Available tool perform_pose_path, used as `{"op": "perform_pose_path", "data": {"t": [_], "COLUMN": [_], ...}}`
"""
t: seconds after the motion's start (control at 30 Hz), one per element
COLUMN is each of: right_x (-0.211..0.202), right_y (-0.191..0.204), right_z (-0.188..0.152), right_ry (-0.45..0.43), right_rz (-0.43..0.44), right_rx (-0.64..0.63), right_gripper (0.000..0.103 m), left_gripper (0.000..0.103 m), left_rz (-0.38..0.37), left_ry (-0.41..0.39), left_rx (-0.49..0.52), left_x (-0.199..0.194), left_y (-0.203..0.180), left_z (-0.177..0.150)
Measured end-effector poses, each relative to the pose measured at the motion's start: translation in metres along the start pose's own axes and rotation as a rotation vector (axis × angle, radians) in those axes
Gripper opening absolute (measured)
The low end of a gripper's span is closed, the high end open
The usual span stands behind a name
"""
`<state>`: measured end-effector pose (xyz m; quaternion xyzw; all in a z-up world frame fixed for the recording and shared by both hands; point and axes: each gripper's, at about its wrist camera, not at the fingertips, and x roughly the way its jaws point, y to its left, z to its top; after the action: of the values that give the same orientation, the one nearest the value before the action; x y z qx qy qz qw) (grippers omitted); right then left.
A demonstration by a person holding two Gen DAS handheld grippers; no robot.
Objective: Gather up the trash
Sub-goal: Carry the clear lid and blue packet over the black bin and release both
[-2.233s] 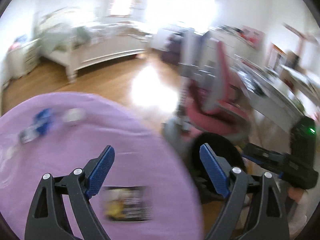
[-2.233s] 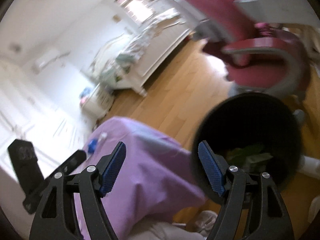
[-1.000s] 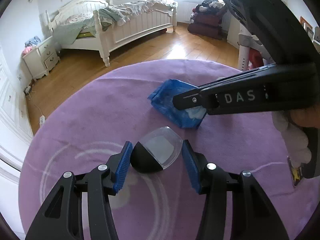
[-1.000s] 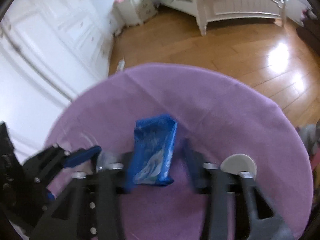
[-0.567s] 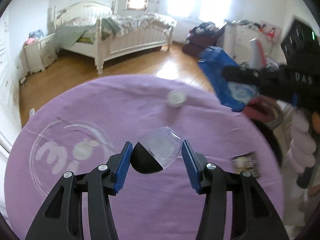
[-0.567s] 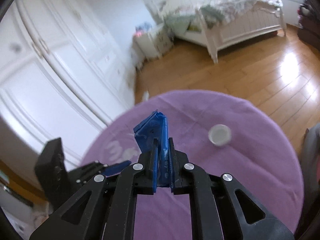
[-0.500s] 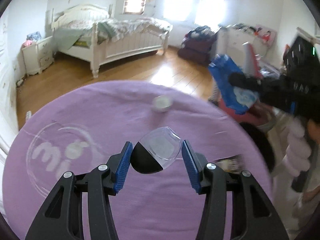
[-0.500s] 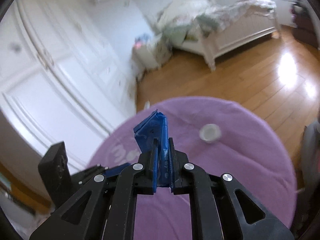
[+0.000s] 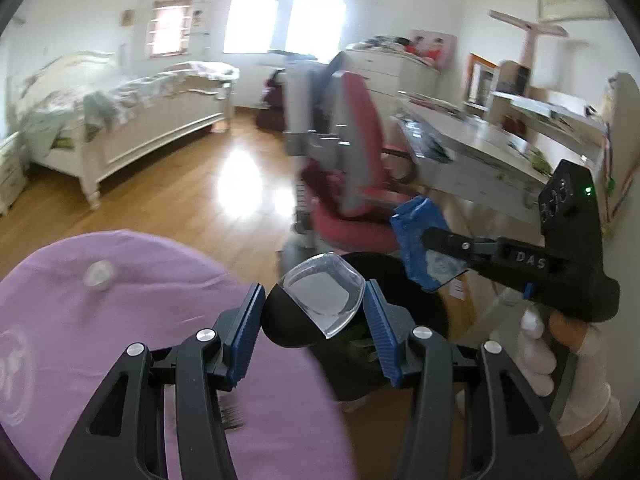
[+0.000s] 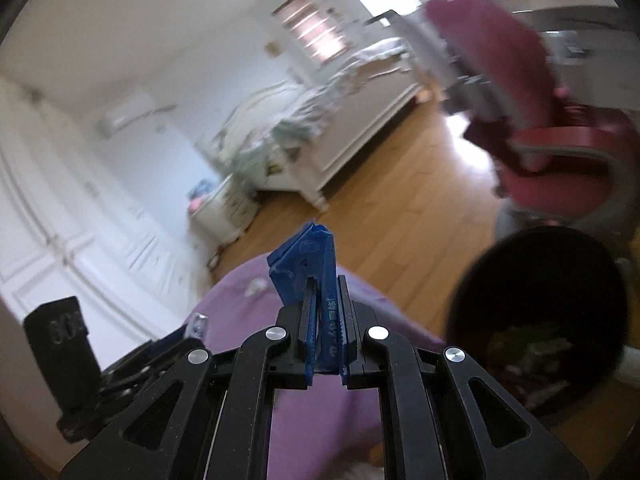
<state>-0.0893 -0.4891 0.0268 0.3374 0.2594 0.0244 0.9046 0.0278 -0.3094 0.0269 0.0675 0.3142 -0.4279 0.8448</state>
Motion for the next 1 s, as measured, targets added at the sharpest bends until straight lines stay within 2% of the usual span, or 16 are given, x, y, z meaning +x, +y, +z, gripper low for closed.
{"op": "perform_pose_path", "data": {"t": [0.27,0.47,0.63,1.0], "right_x": [-0.059,-0.077,-0.074,-0.069], "right_y": [-0.083,-0.132,-0.146,-0.163], "right_z": [0.002,-0.002,-0.005,-0.011], "right_ry": [-0.093,-0.12,-0.117,-0.108], "right_rz": [-0.099,-0.146,-0.168,-0.195], "right_rx": [0.09,0.153,0.186,0.236], "right_gripper": [0.01,0.01,0.01,0.01], "left_gripper": [0.05,0.05,0.05,0.05], "left_rz": [-0.089,-0.11,-0.126,-0.141], "left_ry": [0.038,0.07,0.105,0.163], "left_rx": [0.097,0.143,0.161,0.174], "left_x": [0.044,0.065,0.088,0.118], "left_y": [-0.076,-0.099,-0.116,-0.127], "left_z": [0.011,0.013,0.012,0.004]}}
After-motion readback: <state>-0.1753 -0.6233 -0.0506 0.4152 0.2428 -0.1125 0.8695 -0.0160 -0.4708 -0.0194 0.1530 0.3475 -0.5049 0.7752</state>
